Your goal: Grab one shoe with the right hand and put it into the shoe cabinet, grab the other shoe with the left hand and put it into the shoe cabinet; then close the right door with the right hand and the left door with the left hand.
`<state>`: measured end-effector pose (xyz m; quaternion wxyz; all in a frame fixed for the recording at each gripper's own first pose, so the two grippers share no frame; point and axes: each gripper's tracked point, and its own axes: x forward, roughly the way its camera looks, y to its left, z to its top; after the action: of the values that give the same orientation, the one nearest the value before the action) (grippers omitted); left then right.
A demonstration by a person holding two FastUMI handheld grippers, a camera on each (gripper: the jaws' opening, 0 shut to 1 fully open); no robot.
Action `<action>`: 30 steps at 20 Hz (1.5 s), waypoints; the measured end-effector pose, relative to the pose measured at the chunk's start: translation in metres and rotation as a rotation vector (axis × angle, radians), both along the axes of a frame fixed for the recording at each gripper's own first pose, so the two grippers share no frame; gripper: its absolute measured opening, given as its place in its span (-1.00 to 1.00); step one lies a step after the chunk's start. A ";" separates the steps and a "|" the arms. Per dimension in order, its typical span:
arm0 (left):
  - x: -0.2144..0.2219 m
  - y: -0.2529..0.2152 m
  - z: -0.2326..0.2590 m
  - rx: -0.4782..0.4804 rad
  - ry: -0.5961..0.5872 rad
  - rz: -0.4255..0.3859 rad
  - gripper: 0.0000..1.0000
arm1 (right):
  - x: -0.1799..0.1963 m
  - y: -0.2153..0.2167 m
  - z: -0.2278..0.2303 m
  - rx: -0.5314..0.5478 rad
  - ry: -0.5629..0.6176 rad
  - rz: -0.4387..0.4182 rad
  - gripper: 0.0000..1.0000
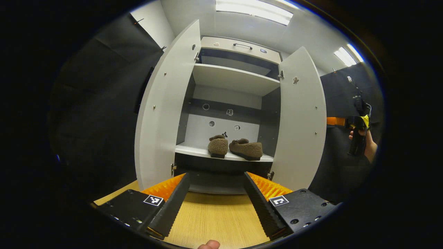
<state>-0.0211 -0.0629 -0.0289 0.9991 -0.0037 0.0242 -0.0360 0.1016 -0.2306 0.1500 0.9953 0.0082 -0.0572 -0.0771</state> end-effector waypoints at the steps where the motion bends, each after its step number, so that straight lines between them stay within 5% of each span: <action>1: -0.001 0.000 0.001 0.003 -0.001 0.002 0.89 | 0.005 0.002 -0.002 -0.001 0.004 0.002 1.00; 7: 0.003 -0.008 -0.001 -0.010 0.017 -0.015 0.89 | 0.006 0.009 0.001 -0.049 -0.010 -0.030 0.83; 8: 0.004 -0.010 -0.001 -0.011 0.015 -0.019 0.89 | 0.006 0.011 0.002 -0.055 -0.004 -0.031 0.93; 9: 0.005 -0.011 0.000 -0.011 0.014 -0.022 0.89 | 0.006 0.013 0.002 -0.048 -0.002 -0.028 0.80; 14: 0.006 -0.014 -0.001 -0.004 0.014 -0.039 0.90 | 0.005 0.036 -0.001 0.001 -0.014 0.035 0.89; 27: -0.002 0.013 0.002 0.021 0.016 0.018 0.90 | 0.055 0.215 -0.006 -0.074 -0.048 0.310 0.83; 30: -0.007 0.018 0.003 0.024 0.016 0.036 0.90 | 0.066 0.229 -0.006 -0.087 -0.057 0.310 0.92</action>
<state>-0.0276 -0.0454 -0.0258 0.9993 0.0078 0.0325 -0.0175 0.1672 -0.0015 0.1437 0.9927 -0.0239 -0.0870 0.0801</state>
